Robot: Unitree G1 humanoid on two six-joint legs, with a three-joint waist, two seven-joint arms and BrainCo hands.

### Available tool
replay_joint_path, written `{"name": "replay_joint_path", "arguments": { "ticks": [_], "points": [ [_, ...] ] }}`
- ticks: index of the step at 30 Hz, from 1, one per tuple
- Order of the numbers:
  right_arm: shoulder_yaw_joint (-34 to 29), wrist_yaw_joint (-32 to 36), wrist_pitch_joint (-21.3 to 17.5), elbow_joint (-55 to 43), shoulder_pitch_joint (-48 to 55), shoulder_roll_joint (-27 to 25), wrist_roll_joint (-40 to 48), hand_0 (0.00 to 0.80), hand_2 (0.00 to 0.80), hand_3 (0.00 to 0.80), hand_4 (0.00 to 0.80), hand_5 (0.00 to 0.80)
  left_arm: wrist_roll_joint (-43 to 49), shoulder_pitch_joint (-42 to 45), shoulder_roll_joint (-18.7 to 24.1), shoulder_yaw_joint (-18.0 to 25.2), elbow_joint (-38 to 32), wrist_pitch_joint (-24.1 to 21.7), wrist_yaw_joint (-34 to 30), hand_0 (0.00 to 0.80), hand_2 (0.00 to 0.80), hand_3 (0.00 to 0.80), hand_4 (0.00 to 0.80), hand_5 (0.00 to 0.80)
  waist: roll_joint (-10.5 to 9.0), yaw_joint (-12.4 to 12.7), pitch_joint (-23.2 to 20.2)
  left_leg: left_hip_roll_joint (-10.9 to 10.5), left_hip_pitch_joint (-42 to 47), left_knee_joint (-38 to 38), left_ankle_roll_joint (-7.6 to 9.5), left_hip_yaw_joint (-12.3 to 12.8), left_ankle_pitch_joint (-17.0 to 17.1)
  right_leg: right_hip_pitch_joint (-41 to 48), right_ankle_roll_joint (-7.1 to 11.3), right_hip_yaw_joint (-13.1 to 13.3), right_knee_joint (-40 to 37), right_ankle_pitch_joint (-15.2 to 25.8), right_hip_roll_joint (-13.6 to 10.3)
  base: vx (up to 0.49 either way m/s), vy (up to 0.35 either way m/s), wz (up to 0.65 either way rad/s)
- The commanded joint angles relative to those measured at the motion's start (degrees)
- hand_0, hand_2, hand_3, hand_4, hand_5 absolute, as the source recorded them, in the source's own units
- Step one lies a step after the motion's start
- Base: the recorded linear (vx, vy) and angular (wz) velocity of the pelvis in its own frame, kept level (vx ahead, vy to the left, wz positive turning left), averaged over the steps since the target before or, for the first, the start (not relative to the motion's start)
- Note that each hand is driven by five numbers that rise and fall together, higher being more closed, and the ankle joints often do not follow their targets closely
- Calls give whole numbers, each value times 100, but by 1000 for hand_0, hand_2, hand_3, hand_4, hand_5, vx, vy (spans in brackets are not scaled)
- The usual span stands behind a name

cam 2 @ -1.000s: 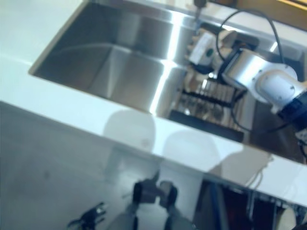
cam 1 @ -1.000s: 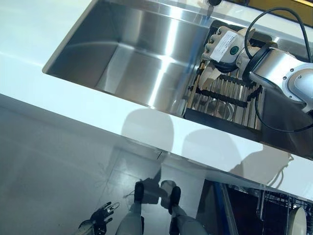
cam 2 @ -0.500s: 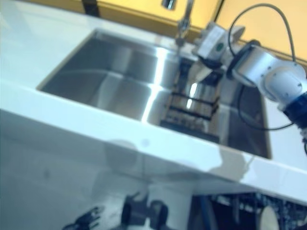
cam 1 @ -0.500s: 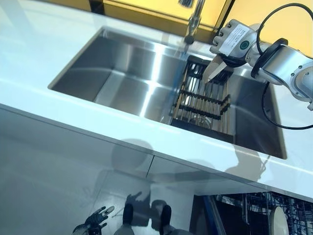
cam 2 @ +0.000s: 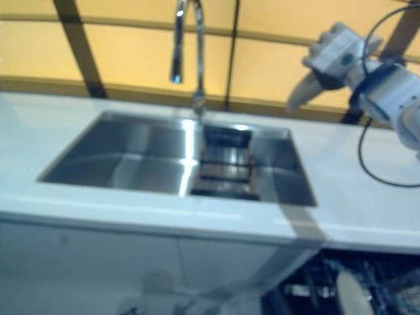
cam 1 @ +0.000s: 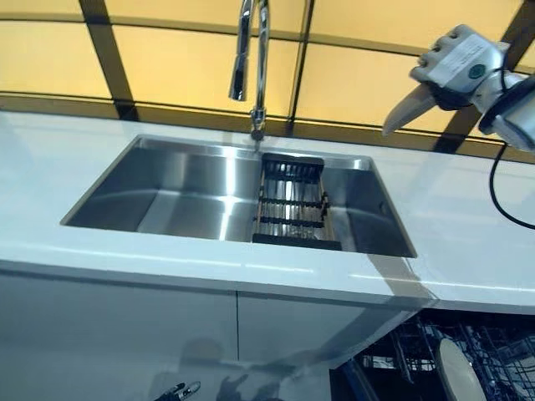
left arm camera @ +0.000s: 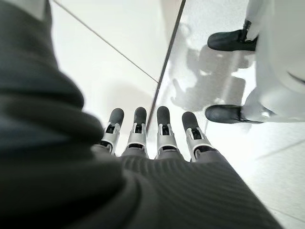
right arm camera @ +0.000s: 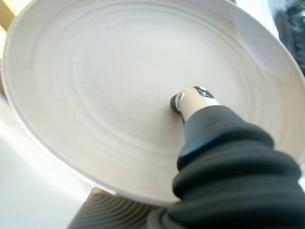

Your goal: Take plates into dishwasher

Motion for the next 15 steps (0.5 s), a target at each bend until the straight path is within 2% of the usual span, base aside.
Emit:
{"name": "replay_joint_path", "arguments": {
  "ticks": [1, 4, 5, 9, 12, 15],
  "points": [
    [-654, -283, 573, 711, -48, -429, 843, 800, 800, 800, 800, 800, 200, -238, 134, 85, 325, -84, -80, 0, 0, 0, 0, 0, -94, -58, -155, -102, 45, -8, 190, -347, -463, 469, 416, 30, 25, -570, 74, 22, -27, -24],
    [-1229, -388, 628, 821, 545, -630, 1544, 800, 800, 800, 800, 800, 162, -212, 105, 84, 316, -77, -83, 0, 0, 0, 0, 0, -63, -150, -189, -84, 95, -8, 191, -254, -501, 470, 422, 116, 25, -561, 105, 27, -27, -18],
    [-1691, -385, 676, 913, 995, -743, 2108, 800, 800, 800, 800, 800, 149, -200, 82, 89, 310, -56, -77, 0, 0, 0, 0, 0, -34, -225, -209, -67, 114, -8, 195, -194, -513, 460, 420, 185, 25, -551, 130, 23, -38, -20],
    [-3391, -352, 683, 1138, 2761, -790, 2884, 800, 800, 800, 800, 800, 202, -120, 18, 95, 313, -33, -46, 0, 0, 0, 0, 0, 22, -383, -214, -11, 166, -8, 197, -27, -552, 451, 427, 276, 25, -538, 166, 17, -52, -21],
    [-4705, -289, 829, 1271, 4208, -647, 3389, 800, 800, 800, 800, 800, 262, -70, 22, 116, 335, -63, -81, 0, 0, 0, 0, 0, 36, -487, -186, 23, 185, -8, 200, 107, -550, 425, 430, 298, 25, -504, 175, -8, -52, -18],
    [-5748, -353, 910, 1409, 5344, -418, 3758, 800, 800, 800, 800, 800, 275, -80, 41, 102, 353, -85, -117, 0, 0, 0, 0, 0, 37, -565, -139, 56, 216, -8, 196, 239, -555, 411, 432, 303, 25, -476, 180, -15, -50, -30]
  ]
}}
